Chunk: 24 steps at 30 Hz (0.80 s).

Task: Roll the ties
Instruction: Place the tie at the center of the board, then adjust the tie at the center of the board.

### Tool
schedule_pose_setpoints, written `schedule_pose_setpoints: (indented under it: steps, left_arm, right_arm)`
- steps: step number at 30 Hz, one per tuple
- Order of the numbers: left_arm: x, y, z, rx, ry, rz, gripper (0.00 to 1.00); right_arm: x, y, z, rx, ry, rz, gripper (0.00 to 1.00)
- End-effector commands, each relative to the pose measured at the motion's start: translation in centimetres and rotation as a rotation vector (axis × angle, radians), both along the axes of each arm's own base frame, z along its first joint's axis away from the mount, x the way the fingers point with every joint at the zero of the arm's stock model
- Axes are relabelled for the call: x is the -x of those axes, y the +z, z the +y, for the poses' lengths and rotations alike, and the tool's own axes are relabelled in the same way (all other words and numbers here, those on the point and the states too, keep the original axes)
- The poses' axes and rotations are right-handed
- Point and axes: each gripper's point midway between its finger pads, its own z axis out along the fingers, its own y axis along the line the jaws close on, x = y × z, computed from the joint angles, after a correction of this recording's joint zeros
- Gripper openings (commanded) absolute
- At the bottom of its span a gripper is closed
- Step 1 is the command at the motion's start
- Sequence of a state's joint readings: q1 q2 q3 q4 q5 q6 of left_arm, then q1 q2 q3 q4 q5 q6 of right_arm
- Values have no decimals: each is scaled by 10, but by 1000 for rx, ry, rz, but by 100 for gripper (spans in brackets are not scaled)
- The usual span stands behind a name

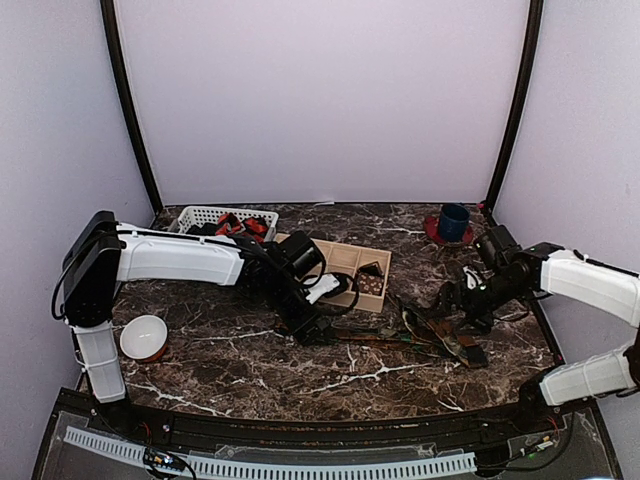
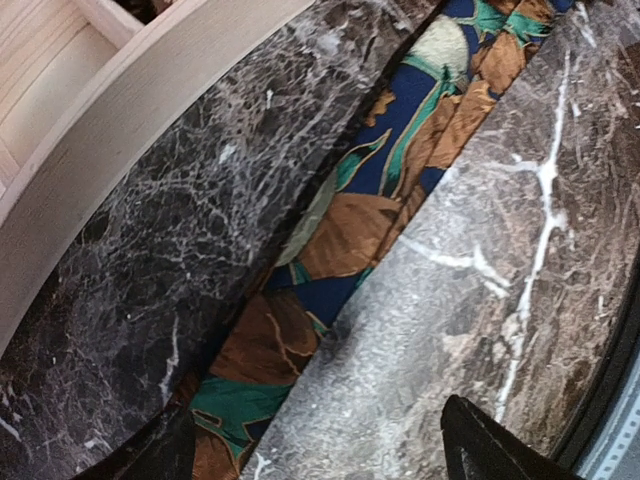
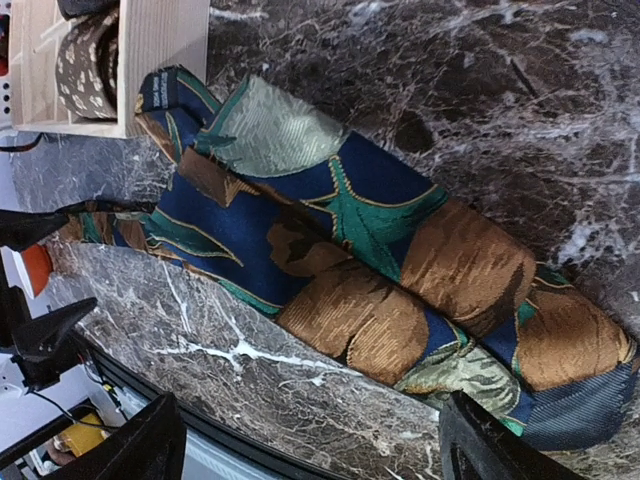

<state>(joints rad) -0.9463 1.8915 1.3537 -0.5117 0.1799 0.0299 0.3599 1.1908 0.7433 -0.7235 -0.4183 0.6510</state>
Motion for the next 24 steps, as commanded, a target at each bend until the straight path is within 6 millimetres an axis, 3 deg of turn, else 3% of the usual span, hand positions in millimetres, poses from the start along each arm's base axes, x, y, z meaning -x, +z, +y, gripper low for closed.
schedule_pose_setpoints:
  steps: [1,9,14,19,21,23,24]
  left_arm:
    - [-20,-7,6,-71,-10,-95,86]
    - [-17,-34,20,-164,-25,-68,84]
    - [-19,-54,42,-262,13,-47,73]
    - [-12,-59,63,-299,45,-8,48]
    - [-10,-57,70,-300,54,3,37]
    - [-7,-56,79,-304,67,17,25]
    - [-7,-55,85,-308,79,21,20]
  right_arm:
    - [-15,-4,15,53,15,-49,87]
    - [-39,-22,39,271,154,-89,89]
    - [-45,-32,20,450,142,-70,79]
    - [-36,-43,-8,581,138,-47,51]
    - [-32,-46,-18,623,148,-41,31]
    - [-29,-47,-26,643,149,-36,6]
    - [-28,-46,-32,653,143,-33,0]
